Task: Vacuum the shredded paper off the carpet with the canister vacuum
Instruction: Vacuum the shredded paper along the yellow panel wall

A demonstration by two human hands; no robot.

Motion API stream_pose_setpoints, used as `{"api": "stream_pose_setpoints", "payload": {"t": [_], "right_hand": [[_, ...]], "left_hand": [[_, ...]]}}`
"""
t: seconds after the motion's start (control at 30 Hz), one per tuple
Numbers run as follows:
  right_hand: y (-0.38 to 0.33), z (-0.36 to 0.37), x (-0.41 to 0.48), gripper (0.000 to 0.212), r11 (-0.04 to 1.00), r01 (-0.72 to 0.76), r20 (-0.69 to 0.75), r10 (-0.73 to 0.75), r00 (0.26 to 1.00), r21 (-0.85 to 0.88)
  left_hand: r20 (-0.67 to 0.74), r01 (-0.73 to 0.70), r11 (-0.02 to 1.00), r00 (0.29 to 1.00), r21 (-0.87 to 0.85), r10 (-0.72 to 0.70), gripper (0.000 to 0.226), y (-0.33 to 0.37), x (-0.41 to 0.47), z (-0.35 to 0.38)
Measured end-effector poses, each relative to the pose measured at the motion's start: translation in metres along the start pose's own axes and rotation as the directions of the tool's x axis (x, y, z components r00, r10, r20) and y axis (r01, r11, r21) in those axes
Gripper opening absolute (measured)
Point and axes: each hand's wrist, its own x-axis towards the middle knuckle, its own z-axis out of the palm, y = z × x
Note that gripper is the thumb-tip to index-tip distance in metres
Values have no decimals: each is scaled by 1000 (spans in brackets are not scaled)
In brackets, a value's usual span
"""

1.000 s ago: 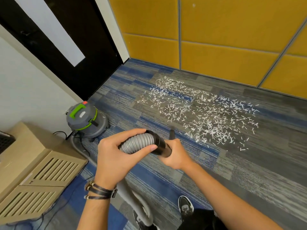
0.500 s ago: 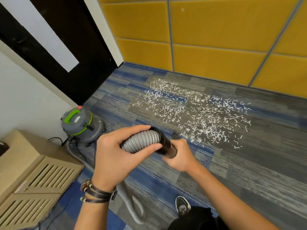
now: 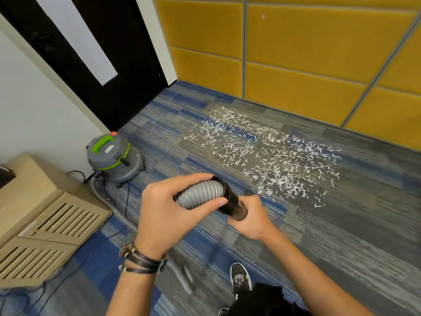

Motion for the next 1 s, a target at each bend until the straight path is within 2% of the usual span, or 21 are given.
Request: {"api": "stream_pose_setpoints", "payload": {"t": [0.27,0.4,0.5,0.7,0.93,1.0], "right_hand": [[-9,8,-41,20,996,9,134,3,991,-91],[-8,2,-55,40,992,10,99,3,995,-125],[-11,2,-56,36,989,15,88,-2,996,-149],[-12,6,-73,28,988,0,158,24,987,-152],[-11,-6,-92,47,984,31,94,-15,995,-176],[-8,-7,-85,44,982,51,87,-36,996,-182]], "left_hand": [[14,81,988,997,-134,-80,43,-10,-50,-15],[-61,86,986,994,-144,-95,44,-6,-73,-8],[-94,96,988,990,-123,-108,42,-4,-82,-6],[-63,135,979,987,-153,-146,43,-5,-100,-7],[-115,80,985,989,-152,-98,40,6,-114,2],[-111,84,988,989,-129,-98,39,7,-113,2]]}}
